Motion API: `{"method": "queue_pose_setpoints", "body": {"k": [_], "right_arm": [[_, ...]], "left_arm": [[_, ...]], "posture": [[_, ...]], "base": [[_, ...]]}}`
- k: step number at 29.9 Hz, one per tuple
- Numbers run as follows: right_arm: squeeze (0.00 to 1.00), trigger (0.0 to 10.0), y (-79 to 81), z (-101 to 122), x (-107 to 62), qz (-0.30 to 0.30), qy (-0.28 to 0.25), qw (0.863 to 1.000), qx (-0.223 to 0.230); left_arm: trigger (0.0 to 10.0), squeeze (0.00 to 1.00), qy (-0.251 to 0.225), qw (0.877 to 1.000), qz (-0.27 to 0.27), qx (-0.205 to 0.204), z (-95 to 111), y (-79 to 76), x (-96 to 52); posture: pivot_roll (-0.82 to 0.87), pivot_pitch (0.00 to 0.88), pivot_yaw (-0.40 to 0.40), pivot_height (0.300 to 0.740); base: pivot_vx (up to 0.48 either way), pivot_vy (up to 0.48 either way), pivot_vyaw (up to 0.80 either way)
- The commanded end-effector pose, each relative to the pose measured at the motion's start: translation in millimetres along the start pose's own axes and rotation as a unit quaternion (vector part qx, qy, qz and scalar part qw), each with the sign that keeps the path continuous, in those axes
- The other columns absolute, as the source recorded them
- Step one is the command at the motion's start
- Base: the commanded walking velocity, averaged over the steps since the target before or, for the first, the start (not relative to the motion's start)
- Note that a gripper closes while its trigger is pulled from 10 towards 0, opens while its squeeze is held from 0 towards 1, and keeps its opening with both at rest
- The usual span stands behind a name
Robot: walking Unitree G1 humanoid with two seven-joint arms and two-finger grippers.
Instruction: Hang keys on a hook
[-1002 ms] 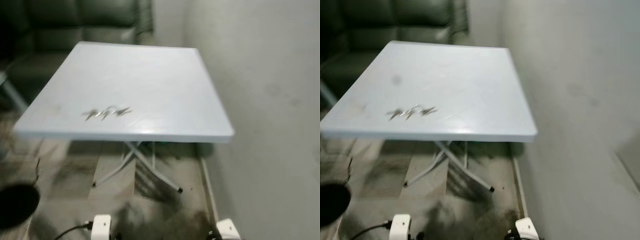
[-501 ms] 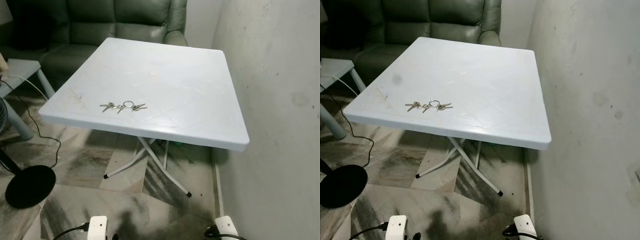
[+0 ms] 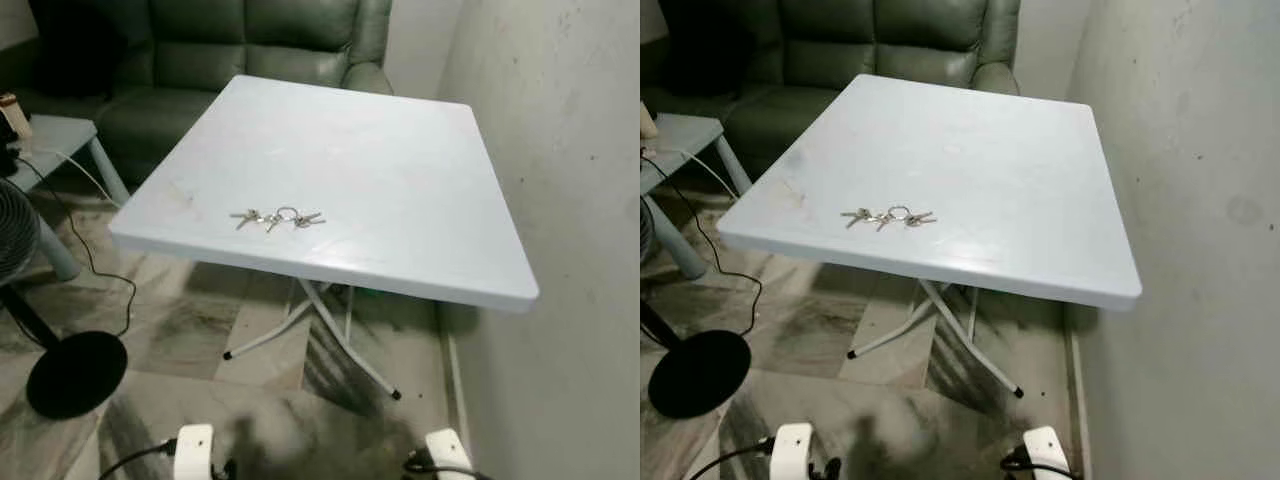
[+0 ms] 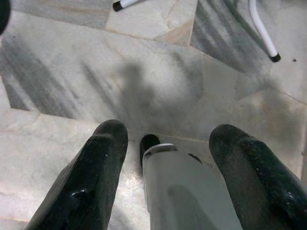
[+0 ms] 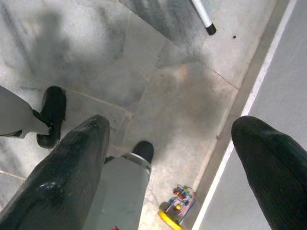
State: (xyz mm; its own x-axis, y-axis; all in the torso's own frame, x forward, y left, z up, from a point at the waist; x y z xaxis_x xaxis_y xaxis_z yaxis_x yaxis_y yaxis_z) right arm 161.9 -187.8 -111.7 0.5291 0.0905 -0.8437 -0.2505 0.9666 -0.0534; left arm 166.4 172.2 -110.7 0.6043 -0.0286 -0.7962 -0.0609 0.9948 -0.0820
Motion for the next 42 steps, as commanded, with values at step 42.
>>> {"method": "queue_pose_setpoints", "body": {"k": [42], "right_arm": [[0.00,10.0,1.0,1.2,0.2,0.000,-0.006,1.000,0.017]], "left_arm": [[10.0,0.00,0.000,1.000,0.008,-0.012,0.4,3.2,-0.1]], "posture": [[-0.09,0.000,-0.050,0.740]], "base": [[0.000,0.459,0.00]]}}
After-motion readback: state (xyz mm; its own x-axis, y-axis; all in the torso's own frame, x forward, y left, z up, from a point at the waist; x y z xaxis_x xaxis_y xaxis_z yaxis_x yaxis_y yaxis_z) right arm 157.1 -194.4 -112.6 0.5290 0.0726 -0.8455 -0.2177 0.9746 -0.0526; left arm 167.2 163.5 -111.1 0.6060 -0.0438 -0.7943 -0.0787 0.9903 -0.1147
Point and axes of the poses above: a point about 5 cm out from each wrist's last joint towards the gripper, its own x axis pointing out of the wrist towards the gripper, its own z axis along the axis of the wrist's last joint, y = z × x, the point moved 2 cm from there along x, pointing out of the wrist towards the gripper, and after that the axes turned 1 degree about -x, right-handed, at the moved point
